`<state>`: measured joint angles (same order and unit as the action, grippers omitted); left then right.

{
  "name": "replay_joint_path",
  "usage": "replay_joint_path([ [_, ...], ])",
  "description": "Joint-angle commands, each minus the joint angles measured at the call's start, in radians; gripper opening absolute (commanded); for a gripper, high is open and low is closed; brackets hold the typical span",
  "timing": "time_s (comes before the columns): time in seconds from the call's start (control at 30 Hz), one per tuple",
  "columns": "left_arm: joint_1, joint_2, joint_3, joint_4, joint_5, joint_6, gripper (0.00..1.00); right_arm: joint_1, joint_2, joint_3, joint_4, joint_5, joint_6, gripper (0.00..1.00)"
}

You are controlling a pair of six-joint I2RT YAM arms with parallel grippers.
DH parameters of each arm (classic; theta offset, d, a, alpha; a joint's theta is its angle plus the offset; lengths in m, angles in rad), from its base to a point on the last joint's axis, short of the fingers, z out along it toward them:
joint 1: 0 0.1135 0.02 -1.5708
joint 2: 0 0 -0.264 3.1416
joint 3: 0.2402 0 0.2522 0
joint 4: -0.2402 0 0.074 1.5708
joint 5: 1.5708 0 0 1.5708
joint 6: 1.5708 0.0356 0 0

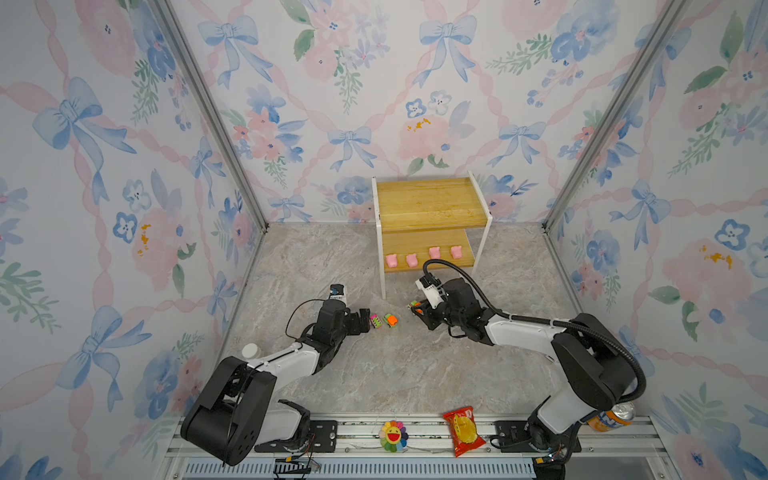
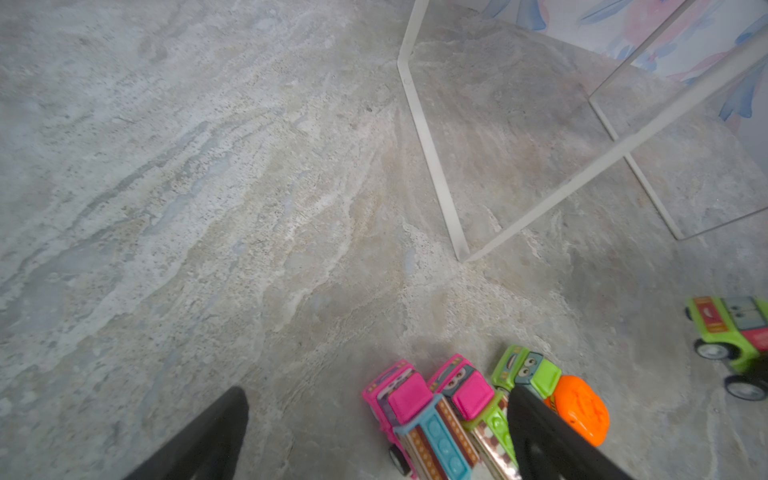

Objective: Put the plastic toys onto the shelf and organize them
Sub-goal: 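Lower the right gripper onto the orange-and-green mixer truck and close, then lift the mixer truck with the right gripper up to the top shelf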

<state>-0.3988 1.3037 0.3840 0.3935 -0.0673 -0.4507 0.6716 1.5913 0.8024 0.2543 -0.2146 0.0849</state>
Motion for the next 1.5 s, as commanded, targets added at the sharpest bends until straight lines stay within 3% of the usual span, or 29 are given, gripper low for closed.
replay_joint_path([
  [0.0, -0.003, -0.002, 0.009, -0.011, -0.012, -0.008, 0.98, 0.033, -0.116, 0.099, -0.238, 0.014, -0.037, 0.25],
  [0.2, -0.005, -0.004, 0.010, -0.010, -0.007, -0.005, 0.98, 0.054, -0.268, 0.399, -0.628, 0.085, -0.081, 0.25],
  [0.37, -0.005, 0.000, 0.010, -0.010, -0.005, -0.003, 0.98, 0.026, -0.265, 0.693, -0.851, 0.159, -0.103, 0.25],
  [0.63, -0.006, -0.008, 0.013, -0.010, 0.005, -0.003, 0.98, -0.141, -0.040, 1.219, -1.089, 0.276, 0.022, 0.26],
  [0.9, -0.007, -0.007, 0.019, -0.011, 0.021, 0.002, 0.98, -0.217, 0.248, 1.600, -1.256, 0.413, 0.051, 0.28],
  [1.03, -0.008, -0.011, 0.018, -0.012, 0.026, 0.003, 0.98, -0.229, 0.311, 1.645, -1.267, 0.420, 0.061, 0.29],
  [1.47, -0.007, 0.024, 0.036, -0.011, 0.036, 0.022, 0.98, -0.247, 0.290, 1.522, -1.211, 0.440, 0.084, 0.34],
])
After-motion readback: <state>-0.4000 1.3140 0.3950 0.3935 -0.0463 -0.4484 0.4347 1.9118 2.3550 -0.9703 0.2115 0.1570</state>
